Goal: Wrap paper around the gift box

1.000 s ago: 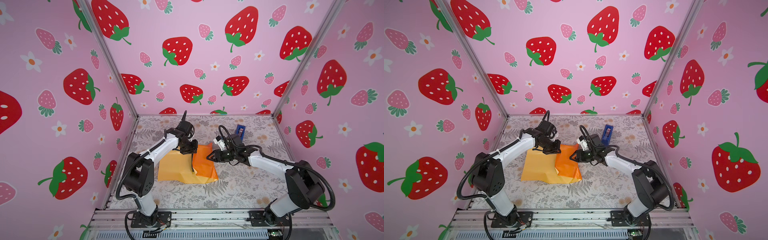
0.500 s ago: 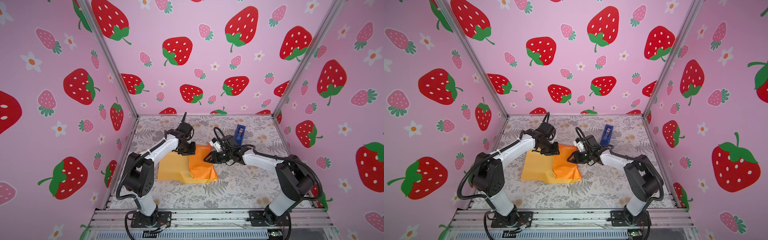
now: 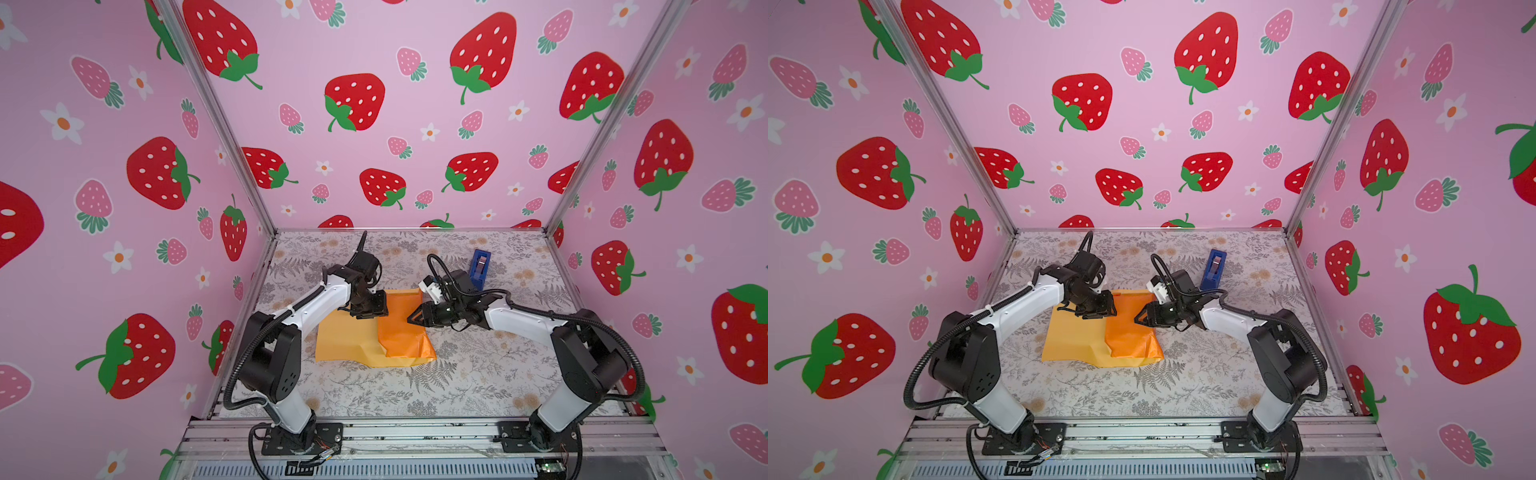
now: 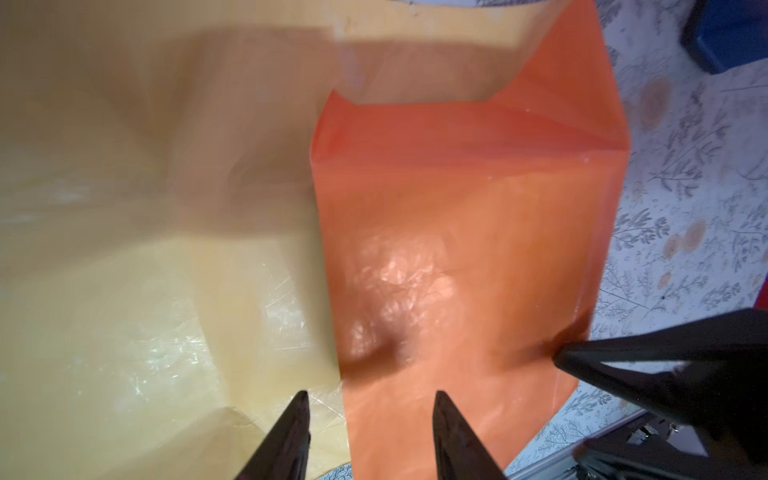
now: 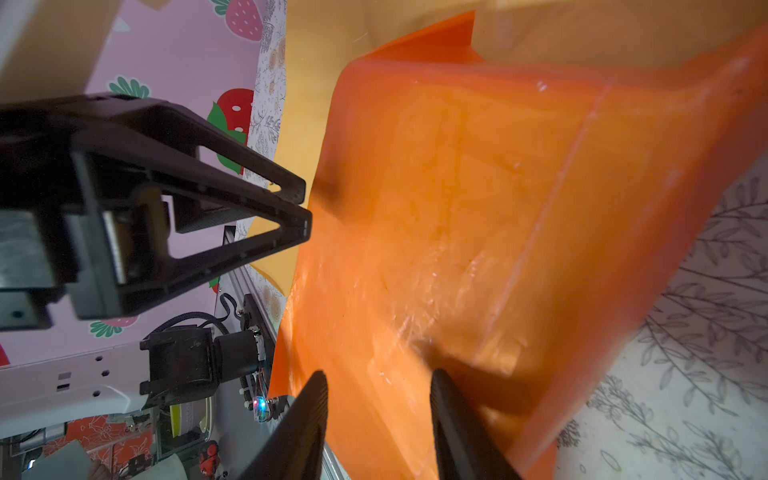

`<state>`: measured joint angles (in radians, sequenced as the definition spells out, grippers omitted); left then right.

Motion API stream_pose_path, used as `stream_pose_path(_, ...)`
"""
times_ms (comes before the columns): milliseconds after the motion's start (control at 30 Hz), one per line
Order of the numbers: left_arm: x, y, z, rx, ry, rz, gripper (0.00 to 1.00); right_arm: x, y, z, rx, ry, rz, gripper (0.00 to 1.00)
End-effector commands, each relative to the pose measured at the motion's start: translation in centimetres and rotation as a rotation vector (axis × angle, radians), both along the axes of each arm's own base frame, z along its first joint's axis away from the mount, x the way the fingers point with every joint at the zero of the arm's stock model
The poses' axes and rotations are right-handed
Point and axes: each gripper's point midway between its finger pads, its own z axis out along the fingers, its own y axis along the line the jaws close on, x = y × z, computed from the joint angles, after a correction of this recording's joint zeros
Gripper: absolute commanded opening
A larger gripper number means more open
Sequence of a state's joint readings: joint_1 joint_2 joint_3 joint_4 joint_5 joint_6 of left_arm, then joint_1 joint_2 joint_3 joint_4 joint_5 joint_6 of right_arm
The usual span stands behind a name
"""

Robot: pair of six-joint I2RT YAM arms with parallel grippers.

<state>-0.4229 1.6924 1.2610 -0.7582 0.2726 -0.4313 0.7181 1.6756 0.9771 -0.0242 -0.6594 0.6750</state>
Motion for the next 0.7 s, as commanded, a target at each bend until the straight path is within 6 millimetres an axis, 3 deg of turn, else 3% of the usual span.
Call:
stream_pose_path(0, -0.2, -0.2, -1.1, -0.018, 0.033, 0.008, 0.45, -0.2, -0.3, -0.7, -0.031, 0.008, -0.001, 0.44)
stream_pose_path(333, -0.2, -0.9, -2.4, -0.102, 0.044, 0.023, 0.24, 1.0, -0.7, 2.1, -0.015, -0.053, -0.038, 0.45)
stream_pose_path(500, -0.5, -1.5, -2.8, -0.157, 0.05, 0.035, 0.21, 3.5, -3.9, 3.1, -0.036, -0.109, -0.172, 0.45)
stream_pose_path(667, -0.5, -2.4, -2.9, -0.222, 0.059, 0.045, 0.2, 4.7, -7.6, 1.3, -0.036, -0.078, -0.285, 0.48)
